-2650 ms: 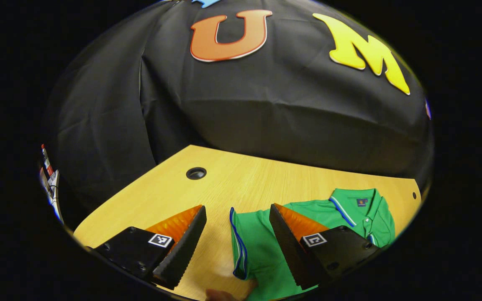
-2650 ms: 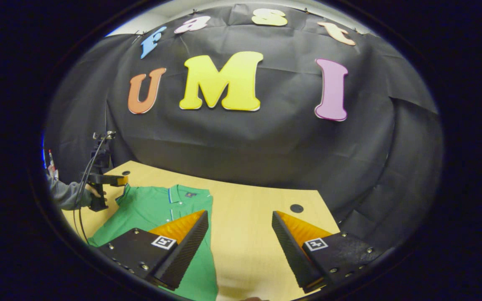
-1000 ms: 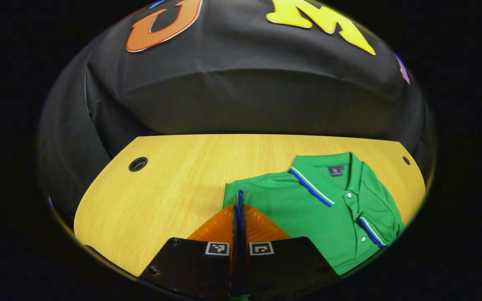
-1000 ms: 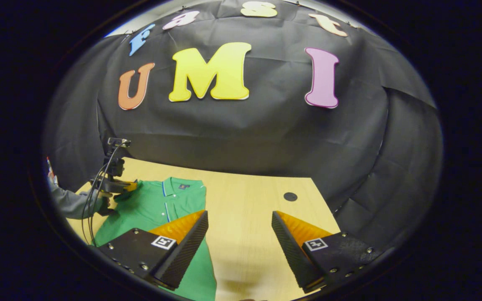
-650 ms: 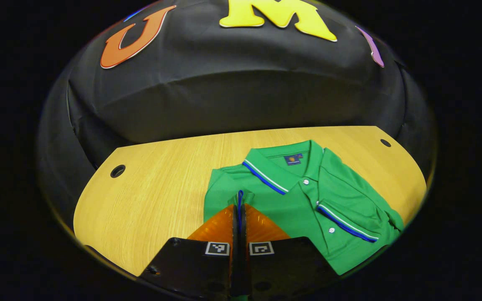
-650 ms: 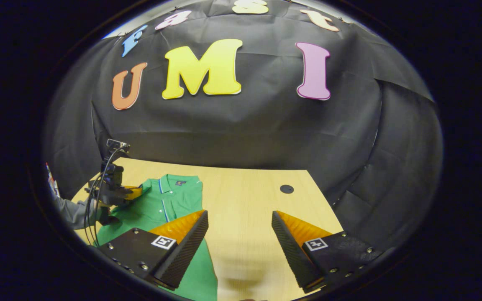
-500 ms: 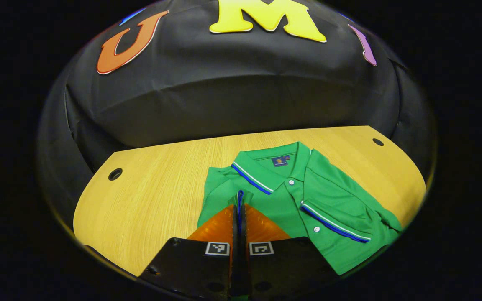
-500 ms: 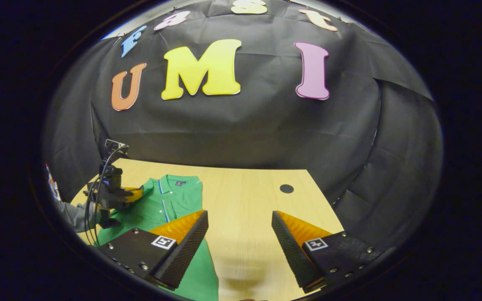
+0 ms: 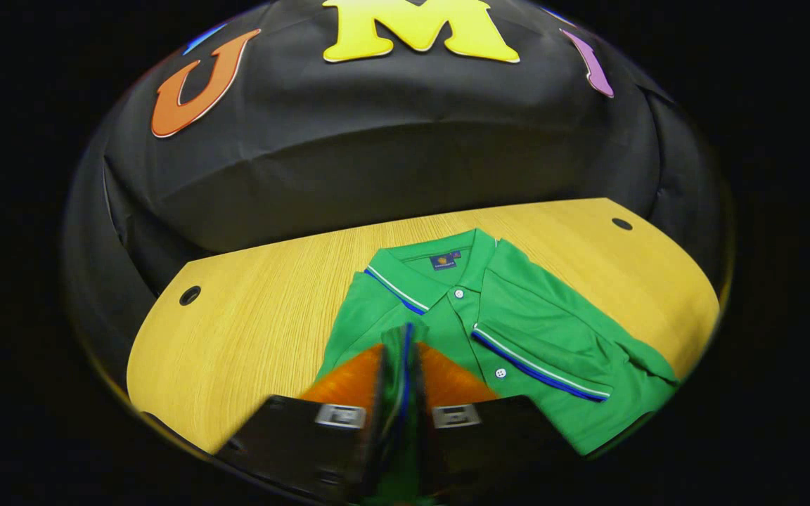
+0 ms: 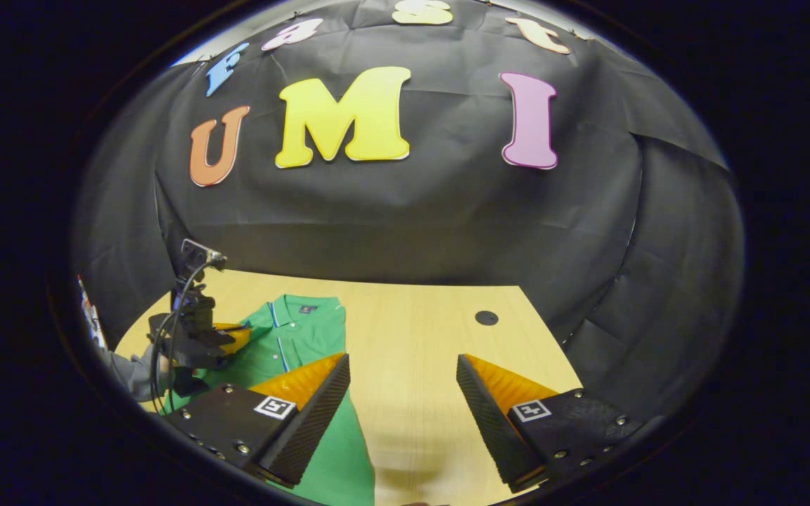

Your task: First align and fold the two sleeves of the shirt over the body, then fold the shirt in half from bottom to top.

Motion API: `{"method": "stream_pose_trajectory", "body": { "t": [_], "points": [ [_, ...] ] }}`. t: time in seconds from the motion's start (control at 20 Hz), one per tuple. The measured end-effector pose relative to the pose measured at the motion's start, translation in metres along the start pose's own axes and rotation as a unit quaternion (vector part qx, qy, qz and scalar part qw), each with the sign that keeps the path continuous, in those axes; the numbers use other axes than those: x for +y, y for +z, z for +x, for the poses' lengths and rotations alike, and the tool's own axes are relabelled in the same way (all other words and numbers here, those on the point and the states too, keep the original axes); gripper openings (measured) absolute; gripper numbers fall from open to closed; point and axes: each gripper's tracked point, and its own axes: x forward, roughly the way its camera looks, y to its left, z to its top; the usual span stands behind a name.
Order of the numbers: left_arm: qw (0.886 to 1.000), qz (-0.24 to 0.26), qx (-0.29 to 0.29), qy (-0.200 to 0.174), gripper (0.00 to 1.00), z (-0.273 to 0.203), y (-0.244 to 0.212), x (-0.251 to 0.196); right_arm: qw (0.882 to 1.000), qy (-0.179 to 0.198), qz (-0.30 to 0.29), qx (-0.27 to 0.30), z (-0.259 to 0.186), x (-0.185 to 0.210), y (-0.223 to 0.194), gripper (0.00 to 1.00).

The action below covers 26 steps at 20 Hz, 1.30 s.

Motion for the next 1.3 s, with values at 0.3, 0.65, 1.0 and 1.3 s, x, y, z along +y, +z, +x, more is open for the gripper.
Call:
{"method": "stream_pose_trajectory", "body": {
  "t": [0.3, 0.65, 1.0, 1.3],
  "points": [
    [1.0, -0.003, -0.015, 0.017, 0.99, -0.006, 0.002, -0.001, 1.0, 0.001, -0.007, 0.004, -0.005, 0.004, -0.005, 0.95],
    [0.998, 0.008, -0.051, 0.043, 0.99, -0.067, 0.014, 0.025, 1.0, 0.016, 0.008, 0.007, -0.011, 0.024, -0.017, 0.98],
    [0.996, -0.02, -0.07, 0.048, 1.0, -0.155, -0.011, 0.043, 0.999, 0.026, -0.001, 0.018, -0.041, 0.045, -0.045, 0.95],
    [0.998, -0.035, -0.051, 0.032, 1.0, -0.231, -0.062, 0.04, 0.998, 0.036, -0.006, 0.053, -0.075, 0.061, -0.098, 0.95]
  ]
}}
